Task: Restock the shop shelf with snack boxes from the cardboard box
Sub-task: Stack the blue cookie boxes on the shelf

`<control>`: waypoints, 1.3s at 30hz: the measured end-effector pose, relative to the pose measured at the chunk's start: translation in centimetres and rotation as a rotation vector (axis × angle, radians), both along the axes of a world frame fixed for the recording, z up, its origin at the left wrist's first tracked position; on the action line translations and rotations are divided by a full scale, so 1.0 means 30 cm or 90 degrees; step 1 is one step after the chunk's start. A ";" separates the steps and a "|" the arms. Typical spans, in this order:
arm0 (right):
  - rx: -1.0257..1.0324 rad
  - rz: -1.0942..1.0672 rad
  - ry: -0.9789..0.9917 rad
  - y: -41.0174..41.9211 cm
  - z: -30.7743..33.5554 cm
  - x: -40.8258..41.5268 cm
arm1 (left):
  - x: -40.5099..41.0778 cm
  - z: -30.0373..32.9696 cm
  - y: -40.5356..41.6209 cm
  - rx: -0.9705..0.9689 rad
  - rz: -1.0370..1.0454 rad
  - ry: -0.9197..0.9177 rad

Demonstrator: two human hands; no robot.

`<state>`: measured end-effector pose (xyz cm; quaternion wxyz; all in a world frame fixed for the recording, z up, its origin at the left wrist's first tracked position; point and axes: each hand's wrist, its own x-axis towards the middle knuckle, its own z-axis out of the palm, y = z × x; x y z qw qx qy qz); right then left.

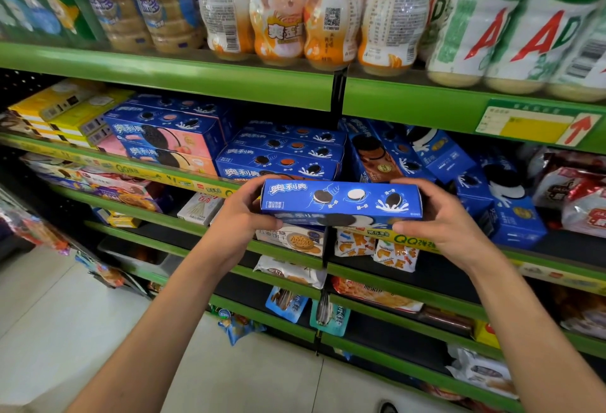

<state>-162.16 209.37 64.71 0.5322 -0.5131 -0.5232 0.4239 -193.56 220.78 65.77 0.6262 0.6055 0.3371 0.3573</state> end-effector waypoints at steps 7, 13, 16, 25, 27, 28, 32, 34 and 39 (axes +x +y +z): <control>-0.007 -0.077 0.034 0.017 0.010 -0.031 | -0.006 -0.001 0.006 -0.149 0.039 -0.064; -0.013 -0.085 0.022 0.013 0.017 -0.038 | -0.008 -0.003 0.003 -0.148 0.039 -0.062; -0.011 -0.081 0.025 0.009 0.014 -0.036 | -0.007 0.005 -0.001 -0.152 0.050 -0.063; 0.050 -0.073 -0.054 0.026 0.071 -0.091 | -0.047 0.094 0.032 -0.105 0.127 -0.181; 0.081 -0.092 -0.076 0.069 0.101 -0.122 | -0.063 0.115 0.050 -0.076 0.141 -0.198; 0.093 -0.101 -0.092 0.094 0.115 -0.136 | -0.070 0.124 0.057 -0.072 0.152 -0.205; 0.094 -0.119 -0.182 0.219 0.137 -0.177 | -0.084 0.137 0.063 -0.077 0.234 -0.159; 0.085 -0.121 -0.228 0.274 0.127 -0.191 | -0.092 0.125 0.058 -0.032 0.280 -0.057; 0.060 -0.129 -0.289 0.329 0.108 -0.229 | -0.102 0.109 0.038 0.144 0.332 0.126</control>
